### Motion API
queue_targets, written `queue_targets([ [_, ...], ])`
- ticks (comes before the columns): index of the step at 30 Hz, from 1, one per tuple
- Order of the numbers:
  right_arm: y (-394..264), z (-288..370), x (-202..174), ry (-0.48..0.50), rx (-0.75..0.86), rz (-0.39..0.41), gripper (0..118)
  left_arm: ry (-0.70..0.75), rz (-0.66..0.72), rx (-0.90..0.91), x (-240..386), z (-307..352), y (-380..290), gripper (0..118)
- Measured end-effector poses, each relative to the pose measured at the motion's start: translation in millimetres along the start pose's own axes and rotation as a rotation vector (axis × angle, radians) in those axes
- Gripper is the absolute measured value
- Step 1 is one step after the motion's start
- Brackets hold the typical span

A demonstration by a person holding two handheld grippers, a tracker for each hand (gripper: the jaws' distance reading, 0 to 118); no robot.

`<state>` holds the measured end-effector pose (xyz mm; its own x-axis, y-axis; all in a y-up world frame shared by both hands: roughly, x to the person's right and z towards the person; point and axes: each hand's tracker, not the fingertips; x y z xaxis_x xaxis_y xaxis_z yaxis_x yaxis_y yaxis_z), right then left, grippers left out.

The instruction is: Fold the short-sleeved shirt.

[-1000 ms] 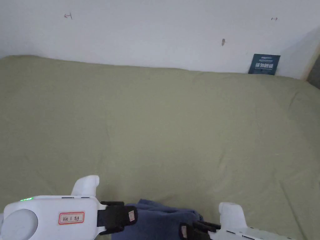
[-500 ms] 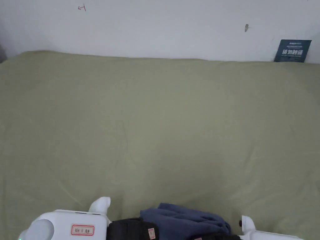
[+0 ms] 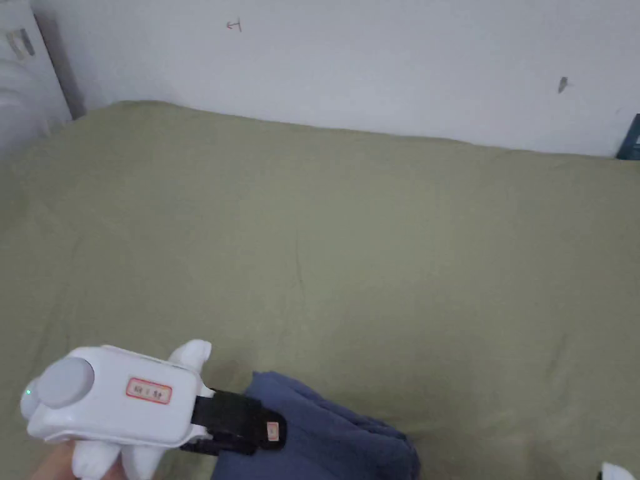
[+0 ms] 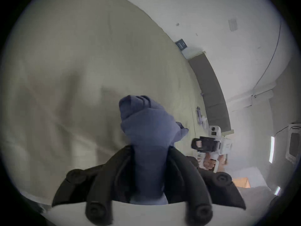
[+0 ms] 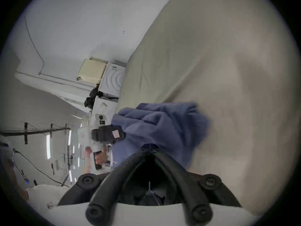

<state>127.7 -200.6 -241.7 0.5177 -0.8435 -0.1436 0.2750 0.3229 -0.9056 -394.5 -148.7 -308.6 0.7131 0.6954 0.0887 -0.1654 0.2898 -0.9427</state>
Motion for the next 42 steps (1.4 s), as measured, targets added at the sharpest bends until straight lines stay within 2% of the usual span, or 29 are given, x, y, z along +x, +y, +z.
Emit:
queue_targets([
  [4,2.1,15.8,-14.3,-0.095,0.045,0.098,0,0.159,0.017,0.041,-50.0,83.2,39.6,27],
  [8,3.4,22.2,-17.1,-0.126,0.058,0.106,0,0.260,0.062,0.038,-111.4,134.2,77.4,27],
  [11,4.6,24.0,-15.2,-0.150,0.063,0.100,0,0.292,0.076,0.036,-135.9,143.6,96.9,28],
  [12,10.6,30.9,-6.1,-0.157,0.066,0.095,0,0.296,0.073,0.030,-140.3,143.0,101.6,47],
  [14,13.1,32.3,-2.5,-0.176,0.068,0.086,0,0.302,0.089,0.026,-144.2,140.4,106.4,104],
  [15,14.2,33.0,-1.4,-0.180,0.070,0.084,0,0.318,0.087,0.027,-146.3,139.7,108.7,114],
  [22,24.9,39.9,-9.9,-0.183,0.110,0.108,0,0.395,0.025,0.159,-110.6,155.5,94.0,114],
  [25,30.4,48.2,-28.7,-0.202,0.167,0.184,0,0.392,-0.028,0.245,-68.4,150.3,78.5,109],
  [26,32.2,52.0,-39.0,-0.232,0.204,0.223,0,0.354,-0.058,0.271,-48.9,144.9,71.1,95],
  [28,36.1,60.7,-58.5,-0.265,0.265,0.289,0,0.366,-0.103,0.291,-12.7,126.4,57.3,6],
  [29,37.8,65.4,-67.9,-0.269,0.302,0.308,0,0.394,-0.130,0.303,7.3,113.8,51.1,0],
  [30,38.8,69.1,-79.1,-0.312,0.345,0.342,0,0.400,-0.129,0.301,32.5,102.3,45.7,0],
  [32,39.9,76.1,-104.2,-0.408,0.420,0.457,0,0.390,-0.222,0.383,81.2,77.9,25.9,0],
  [34,39.2,77.2,-130.6,-0.581,0.508,0.587,0,0.322,-0.261,0.441,130.4,56.4,9.9,0],
  [36,43.7,76.6,-146.3,-0.716,0.617,0.686,0,0.371,-0.356,0.567,182.2,31.4,-12.1,0],
  [39,57.7,78.0,-171.1,-0.812,0.755,0.761,0,0.417,-0.517,0.754,243.1,1.5,-37.0,0],
  [41,63.1,81.6,-182.6,-0.847,0.824,0.776,0,0.466,-0.508,0.912,273.4,-7.5,-47.1,0],
  [42,63.6,85.7,-187.5,-0.830,0.809,0.776,0,0.520,-0.522,0.949,288.7,-11.8,-49.2,0],
])
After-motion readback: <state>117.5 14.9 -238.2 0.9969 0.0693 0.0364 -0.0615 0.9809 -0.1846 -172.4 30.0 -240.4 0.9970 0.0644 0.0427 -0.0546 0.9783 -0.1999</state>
